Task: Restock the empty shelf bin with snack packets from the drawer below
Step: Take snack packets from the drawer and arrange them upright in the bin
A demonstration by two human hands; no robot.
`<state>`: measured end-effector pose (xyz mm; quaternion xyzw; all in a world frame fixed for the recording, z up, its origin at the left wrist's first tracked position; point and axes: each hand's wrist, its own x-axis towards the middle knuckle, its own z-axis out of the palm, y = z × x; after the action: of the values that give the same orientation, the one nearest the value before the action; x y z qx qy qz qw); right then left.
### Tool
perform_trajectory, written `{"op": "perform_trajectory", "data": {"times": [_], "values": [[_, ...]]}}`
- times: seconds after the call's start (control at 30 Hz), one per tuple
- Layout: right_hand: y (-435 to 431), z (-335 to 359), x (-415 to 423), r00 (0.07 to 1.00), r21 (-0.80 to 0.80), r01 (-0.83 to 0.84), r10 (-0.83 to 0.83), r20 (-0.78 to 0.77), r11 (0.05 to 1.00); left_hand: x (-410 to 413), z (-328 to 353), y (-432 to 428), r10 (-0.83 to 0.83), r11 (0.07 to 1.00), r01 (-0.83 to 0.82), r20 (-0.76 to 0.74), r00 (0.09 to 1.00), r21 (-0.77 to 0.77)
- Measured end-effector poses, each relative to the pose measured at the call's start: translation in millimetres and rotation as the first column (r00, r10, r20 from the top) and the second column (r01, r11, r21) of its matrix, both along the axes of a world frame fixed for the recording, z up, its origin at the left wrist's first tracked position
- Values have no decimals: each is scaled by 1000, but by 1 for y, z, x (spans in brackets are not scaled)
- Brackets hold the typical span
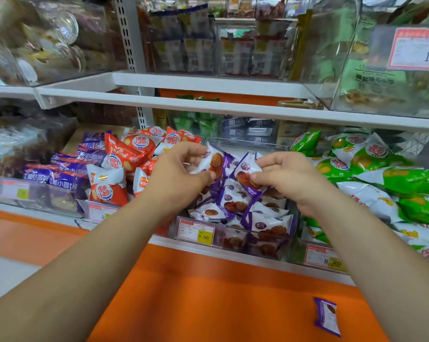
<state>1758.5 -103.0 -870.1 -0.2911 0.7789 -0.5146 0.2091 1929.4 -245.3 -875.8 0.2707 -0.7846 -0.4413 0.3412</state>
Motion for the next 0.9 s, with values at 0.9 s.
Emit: {"op": "perform_trajectory", "data": {"times": [0.9], "values": [[-26, -21, 1, 726, 398, -87, 332, -602, 913, 12, -3, -16, -199, 906, 292, 302, 932, -306]]}}
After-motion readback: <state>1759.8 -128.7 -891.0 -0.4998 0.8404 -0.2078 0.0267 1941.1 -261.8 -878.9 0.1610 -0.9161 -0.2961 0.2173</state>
